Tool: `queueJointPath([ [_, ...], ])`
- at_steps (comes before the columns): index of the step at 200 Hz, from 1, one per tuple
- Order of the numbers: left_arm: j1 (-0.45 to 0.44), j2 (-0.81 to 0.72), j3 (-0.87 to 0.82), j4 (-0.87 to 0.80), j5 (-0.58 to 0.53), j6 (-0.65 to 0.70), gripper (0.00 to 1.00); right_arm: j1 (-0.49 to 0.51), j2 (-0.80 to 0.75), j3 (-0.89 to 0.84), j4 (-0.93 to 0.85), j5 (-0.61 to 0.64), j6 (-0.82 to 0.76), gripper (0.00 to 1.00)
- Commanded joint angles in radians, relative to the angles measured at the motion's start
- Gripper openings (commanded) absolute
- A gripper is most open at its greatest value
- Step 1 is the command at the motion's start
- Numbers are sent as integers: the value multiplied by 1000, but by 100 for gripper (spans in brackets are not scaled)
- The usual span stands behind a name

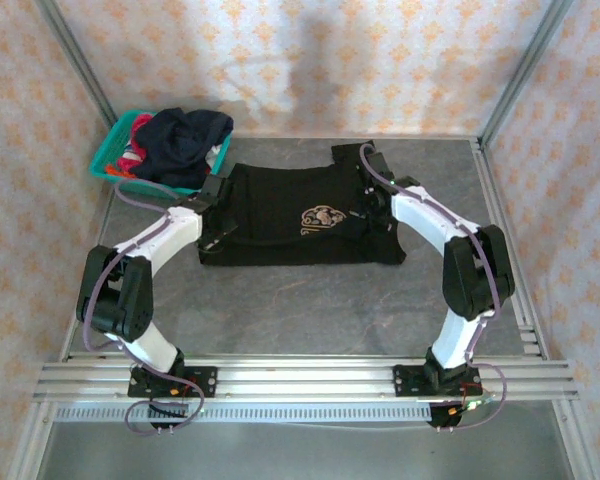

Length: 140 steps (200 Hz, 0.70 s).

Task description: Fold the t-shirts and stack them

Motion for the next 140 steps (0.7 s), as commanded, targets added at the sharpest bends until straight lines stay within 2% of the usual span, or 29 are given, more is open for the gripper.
queueJointPath([
  [1, 16, 23, 32, -22, -26, 19, 0, -18, 24, 52, 16, 5, -19, 0],
  [140, 49, 141, 144, -55, -34, 66, 0, -42, 145, 134, 24, -23, -39, 0],
])
